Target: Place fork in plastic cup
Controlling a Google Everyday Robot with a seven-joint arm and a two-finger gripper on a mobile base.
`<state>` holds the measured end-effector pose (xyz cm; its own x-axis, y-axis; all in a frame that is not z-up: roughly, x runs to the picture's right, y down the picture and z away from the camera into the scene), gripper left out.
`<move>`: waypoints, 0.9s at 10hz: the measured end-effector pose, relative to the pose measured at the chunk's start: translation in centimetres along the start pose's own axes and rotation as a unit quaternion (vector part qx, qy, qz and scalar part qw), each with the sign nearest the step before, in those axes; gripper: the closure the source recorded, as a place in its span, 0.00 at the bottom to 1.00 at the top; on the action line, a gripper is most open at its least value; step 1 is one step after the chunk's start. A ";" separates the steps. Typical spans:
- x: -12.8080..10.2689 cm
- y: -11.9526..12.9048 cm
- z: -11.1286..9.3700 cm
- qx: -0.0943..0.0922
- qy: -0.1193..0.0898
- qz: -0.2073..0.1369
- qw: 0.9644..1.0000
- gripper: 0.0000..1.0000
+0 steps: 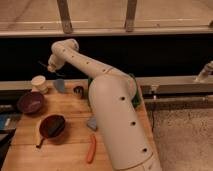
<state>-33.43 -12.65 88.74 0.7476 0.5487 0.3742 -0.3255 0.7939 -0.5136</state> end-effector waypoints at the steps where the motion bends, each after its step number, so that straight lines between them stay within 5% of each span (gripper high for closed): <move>1: -0.2 0.0 0.2 -0.002 0.000 -0.002 1.000 1.00; 4: -0.8 0.9 0.9 -0.017 -0.008 -0.011 1.000 1.00; 9: -0.6 1.7 -1.2 -0.007 -0.020 -0.013 1.000 1.00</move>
<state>-33.70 -11.92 86.69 0.7315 0.5379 0.4190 -0.2976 0.8048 -0.5135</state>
